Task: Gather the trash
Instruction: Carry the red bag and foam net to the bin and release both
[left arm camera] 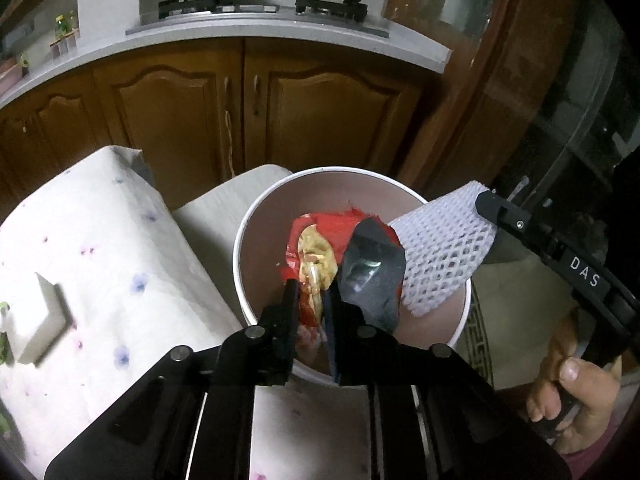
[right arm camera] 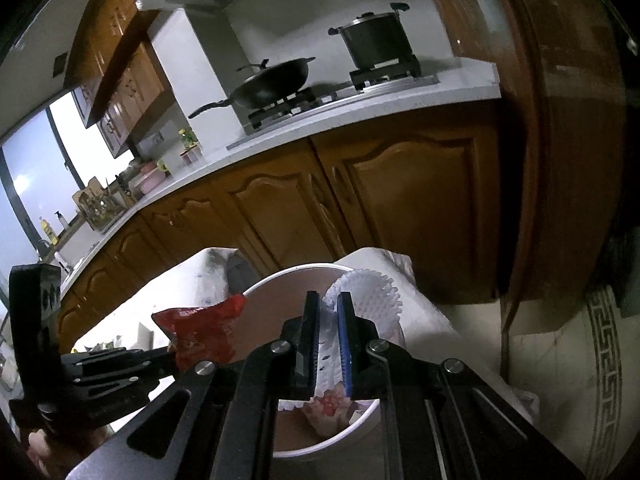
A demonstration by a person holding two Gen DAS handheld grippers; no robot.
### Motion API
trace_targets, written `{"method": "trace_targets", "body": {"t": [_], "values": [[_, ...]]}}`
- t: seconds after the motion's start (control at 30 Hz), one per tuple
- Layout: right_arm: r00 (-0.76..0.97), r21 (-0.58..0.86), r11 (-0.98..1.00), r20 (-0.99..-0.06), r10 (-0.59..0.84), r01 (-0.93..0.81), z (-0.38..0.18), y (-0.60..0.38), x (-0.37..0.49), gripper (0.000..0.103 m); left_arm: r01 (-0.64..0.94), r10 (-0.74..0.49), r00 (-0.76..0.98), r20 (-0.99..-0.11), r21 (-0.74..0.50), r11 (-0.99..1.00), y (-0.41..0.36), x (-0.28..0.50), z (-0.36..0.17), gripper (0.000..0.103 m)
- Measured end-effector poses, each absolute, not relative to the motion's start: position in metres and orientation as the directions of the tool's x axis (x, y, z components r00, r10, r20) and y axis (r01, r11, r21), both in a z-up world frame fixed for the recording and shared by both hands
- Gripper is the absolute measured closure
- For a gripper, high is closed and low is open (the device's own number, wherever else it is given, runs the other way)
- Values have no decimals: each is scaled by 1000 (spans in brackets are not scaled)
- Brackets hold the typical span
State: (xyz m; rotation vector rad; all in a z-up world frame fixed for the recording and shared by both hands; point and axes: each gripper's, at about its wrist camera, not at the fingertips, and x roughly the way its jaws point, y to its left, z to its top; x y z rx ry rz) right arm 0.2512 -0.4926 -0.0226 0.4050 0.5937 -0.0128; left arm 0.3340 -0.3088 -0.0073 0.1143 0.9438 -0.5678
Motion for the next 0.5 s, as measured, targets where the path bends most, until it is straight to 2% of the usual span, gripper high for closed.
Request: {"method": "trace_targets", "body": {"t": [0.07, 0.17, 0.2, 0.23, 0.27, 0.5], "values": [[827, 371, 920, -552, 108, 127, -25, -493, 254, 90, 505, -406, 449, -796, -148, 850, -309, 335, -9, 81], [821, 379, 916, -558, 116, 128, -27, -493, 257, 84, 496, -400, 451, -798, -148, 856, -306, 335, -11, 56], [822, 380, 915, -558, 114, 131, -27, -493, 257, 80, 495, -401, 457, -794, -147, 857, -305, 335, -10, 55], [824, 389, 912, -554, 118, 131, -27, -494, 256, 70, 493, -403, 459, -792, -150, 857, -303, 334, -9, 55], [826, 396, 909, -550, 123, 129, -27, -494, 256, 64, 491, -406, 457, -791, -156, 857, -302, 334, -8, 54], [833, 404, 905, -539, 120, 131, -24, -494, 251, 61, 466, -415, 478, -774, -177, 867, -284, 329, -3, 52]]}}
